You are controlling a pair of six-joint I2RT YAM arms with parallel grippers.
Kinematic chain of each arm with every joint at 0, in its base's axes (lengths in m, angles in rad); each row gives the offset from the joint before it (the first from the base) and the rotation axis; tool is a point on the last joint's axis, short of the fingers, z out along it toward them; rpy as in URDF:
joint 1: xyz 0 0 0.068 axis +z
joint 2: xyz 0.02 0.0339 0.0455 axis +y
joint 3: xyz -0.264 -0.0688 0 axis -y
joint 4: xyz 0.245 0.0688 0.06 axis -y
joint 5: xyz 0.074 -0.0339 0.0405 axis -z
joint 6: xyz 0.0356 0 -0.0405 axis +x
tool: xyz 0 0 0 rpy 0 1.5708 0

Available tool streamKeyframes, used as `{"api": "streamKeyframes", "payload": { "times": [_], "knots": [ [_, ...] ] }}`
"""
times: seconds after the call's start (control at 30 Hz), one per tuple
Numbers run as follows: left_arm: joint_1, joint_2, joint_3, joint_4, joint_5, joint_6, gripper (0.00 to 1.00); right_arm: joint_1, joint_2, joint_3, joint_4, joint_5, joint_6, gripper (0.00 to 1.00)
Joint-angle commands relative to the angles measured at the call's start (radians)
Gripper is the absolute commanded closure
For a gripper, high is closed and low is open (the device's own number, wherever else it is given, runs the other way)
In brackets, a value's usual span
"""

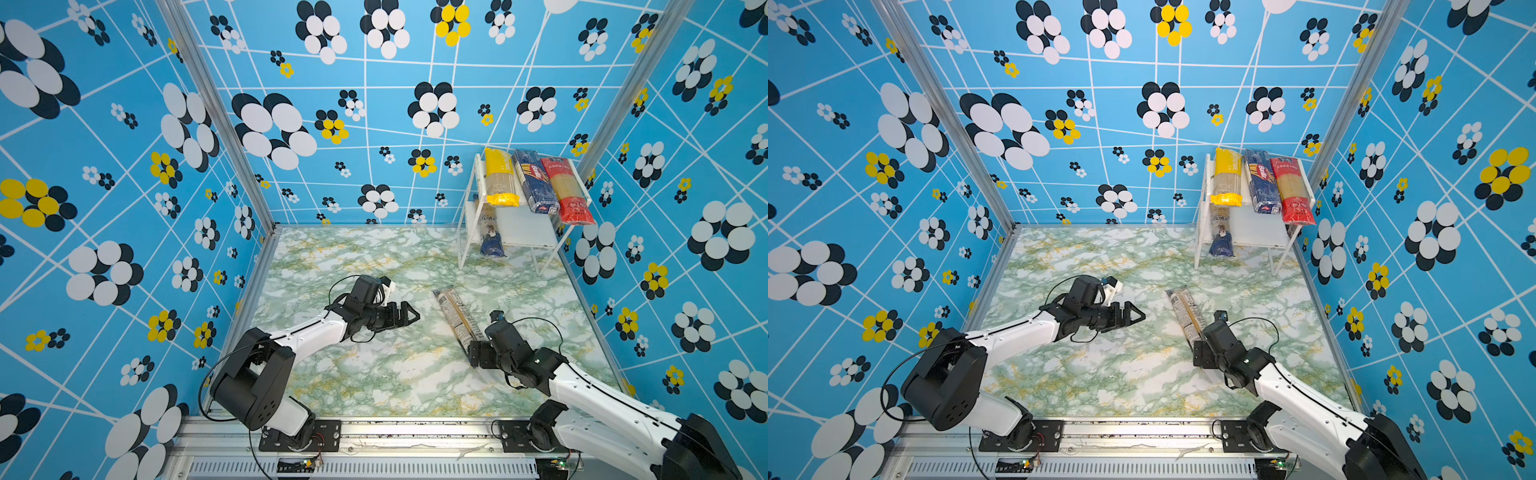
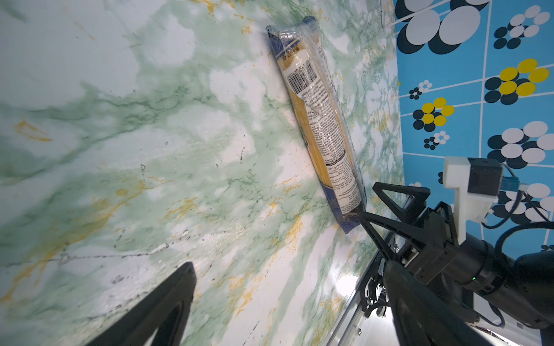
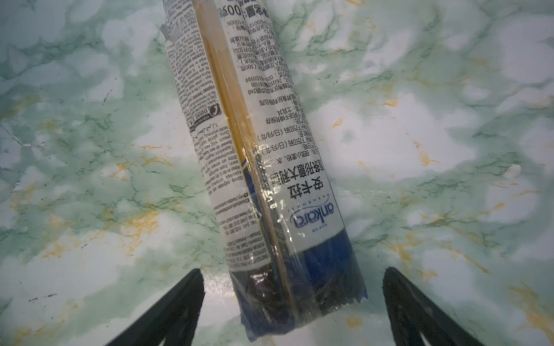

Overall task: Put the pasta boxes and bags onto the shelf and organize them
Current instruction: 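Close the right gripper around the blue end of the clear bag, then pull the gripped bag toward the robot and tilt it upright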

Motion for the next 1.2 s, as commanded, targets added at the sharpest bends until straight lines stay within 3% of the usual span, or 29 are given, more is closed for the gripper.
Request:
{"api": "streamKeyframes", "payload": {
  "times": [0.0, 0.23, 0.43, 0.8, 0.97, 1.17],
  "knots": [
    [0.015, 0.001, -0.022, 0.042, 0.036, 0.000, 0.01, 0.006, 0.060, 0.061, -0.004, -0.035, -0.088, 0.04],
    [0.030, -0.050, -0.065, 0.045, 0.025, 0.008, 0.01, 0.006, 0.196, 0.100, 0.070, -0.075, -0.097, 0.04],
    [0.039, -0.069, -0.094, 0.058, 0.024, 0.007, 0.01, 0.015, 0.267, 0.092, 0.124, -0.086, -0.057, 0.10],
    [0.046, -0.066, -0.116, 0.077, 0.022, 0.001, 0.01, 0.164, 0.406, 0.094, 0.187, 0.000, 0.010, 0.18],
    [0.047, -0.080, -0.126, 0.070, 0.017, 0.002, 0.01, 0.213, 0.492, 0.126, 0.219, 0.008, 0.055, 0.18],
    [0.058, -0.115, -0.141, 0.042, 0.004, 0.010, 0.01, 0.239, 0.487, 0.107, 0.309, 0.034, 0.077, 0.12]
  ]
}}
